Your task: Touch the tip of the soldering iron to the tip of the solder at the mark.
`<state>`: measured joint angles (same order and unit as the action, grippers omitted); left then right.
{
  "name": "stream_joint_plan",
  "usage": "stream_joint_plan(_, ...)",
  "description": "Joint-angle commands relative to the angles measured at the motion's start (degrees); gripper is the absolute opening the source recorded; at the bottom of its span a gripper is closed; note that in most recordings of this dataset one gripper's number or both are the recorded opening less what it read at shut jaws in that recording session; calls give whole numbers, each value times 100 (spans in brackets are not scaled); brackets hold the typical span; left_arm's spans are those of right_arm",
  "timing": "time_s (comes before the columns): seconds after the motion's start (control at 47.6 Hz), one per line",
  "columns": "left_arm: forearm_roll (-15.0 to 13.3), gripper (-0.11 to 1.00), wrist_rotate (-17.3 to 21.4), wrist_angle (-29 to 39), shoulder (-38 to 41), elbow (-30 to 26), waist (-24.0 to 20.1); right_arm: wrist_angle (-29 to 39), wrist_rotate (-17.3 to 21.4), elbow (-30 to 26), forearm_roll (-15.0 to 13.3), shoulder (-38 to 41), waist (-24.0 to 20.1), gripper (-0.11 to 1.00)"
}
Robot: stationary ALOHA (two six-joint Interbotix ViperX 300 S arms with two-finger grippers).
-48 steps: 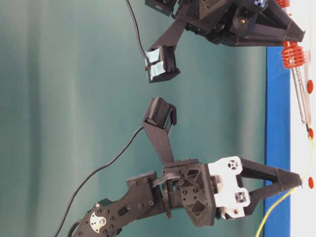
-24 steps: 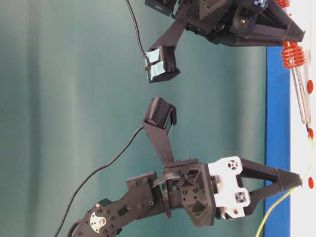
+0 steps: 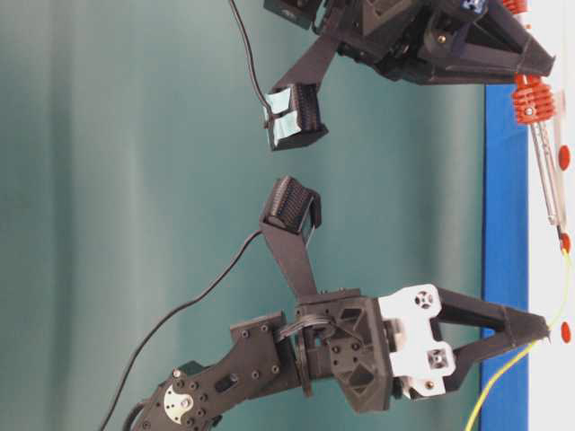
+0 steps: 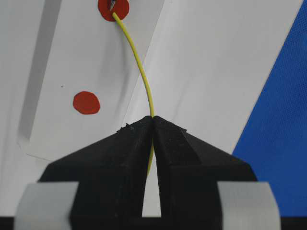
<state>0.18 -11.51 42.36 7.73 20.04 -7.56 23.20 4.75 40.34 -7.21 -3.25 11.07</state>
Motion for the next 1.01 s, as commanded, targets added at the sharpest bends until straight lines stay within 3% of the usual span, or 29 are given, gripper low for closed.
stream_joint_plan(0.0, 18, 1, 9, -18, -88, -141, 9, -53, -9, -149, -9, -53, 9, 6)
stream_joint_plan(0.988, 18, 1, 35, -35, -325, -79, 9, -70, -9, -141, -9, -53, 9, 6)
